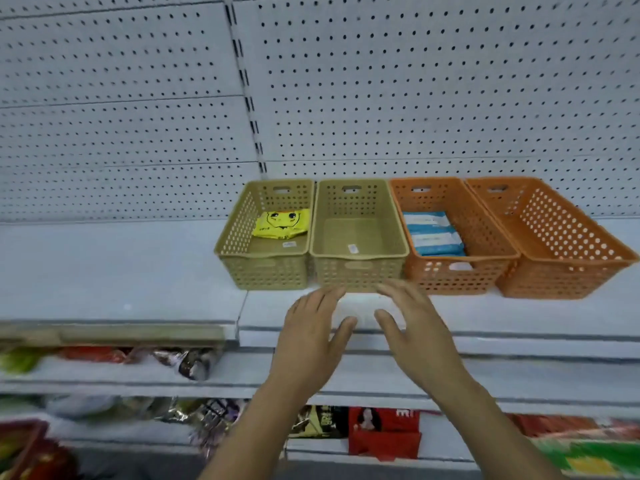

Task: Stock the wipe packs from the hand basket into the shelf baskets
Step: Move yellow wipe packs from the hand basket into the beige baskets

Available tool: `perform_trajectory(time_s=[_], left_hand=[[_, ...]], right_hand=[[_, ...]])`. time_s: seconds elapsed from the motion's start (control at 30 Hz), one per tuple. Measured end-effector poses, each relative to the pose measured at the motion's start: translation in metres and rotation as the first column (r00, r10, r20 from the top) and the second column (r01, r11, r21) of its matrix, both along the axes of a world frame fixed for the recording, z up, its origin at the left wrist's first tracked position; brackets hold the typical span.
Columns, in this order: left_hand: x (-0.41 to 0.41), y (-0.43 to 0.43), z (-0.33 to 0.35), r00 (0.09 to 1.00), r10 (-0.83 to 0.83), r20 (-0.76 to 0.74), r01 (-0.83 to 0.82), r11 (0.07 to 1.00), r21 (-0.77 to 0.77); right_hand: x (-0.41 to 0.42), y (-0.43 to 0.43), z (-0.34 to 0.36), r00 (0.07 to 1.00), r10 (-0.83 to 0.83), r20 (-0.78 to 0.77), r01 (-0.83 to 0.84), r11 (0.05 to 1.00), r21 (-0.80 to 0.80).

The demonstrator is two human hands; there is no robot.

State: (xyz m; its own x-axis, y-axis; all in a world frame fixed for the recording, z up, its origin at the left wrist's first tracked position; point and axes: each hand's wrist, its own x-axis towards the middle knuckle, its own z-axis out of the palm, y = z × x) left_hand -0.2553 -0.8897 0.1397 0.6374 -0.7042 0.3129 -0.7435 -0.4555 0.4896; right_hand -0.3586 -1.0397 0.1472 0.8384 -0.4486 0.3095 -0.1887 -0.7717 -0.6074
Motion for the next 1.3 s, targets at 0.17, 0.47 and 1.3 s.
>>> perform_trajectory(time_s=[0.17,0.47,1.3], left_hand=[[-0.042,0.148,-0.029,0.969,0.13,-0.21,-0.141,0.989,-0.037],[-0.076,0.362,-0.073,0.888,0.305,-0.343,-0.303,0.951,0.063],[0.158,0.728,-0.147,0.557,0.655,-0.512,-0.532,0.754,0.386]], right_hand=[[-0.028,0.133,-0.038,0.998,0.057,0.023,-0.06,0.99,0.129],[-0.033,0.326,-0.085,0.955,0.263,-0.137,-0.223,0.941,0.254],[0.259,0.669,-0.157,0.716,0.577,-0.393,-0.357,0.786,0.504]])
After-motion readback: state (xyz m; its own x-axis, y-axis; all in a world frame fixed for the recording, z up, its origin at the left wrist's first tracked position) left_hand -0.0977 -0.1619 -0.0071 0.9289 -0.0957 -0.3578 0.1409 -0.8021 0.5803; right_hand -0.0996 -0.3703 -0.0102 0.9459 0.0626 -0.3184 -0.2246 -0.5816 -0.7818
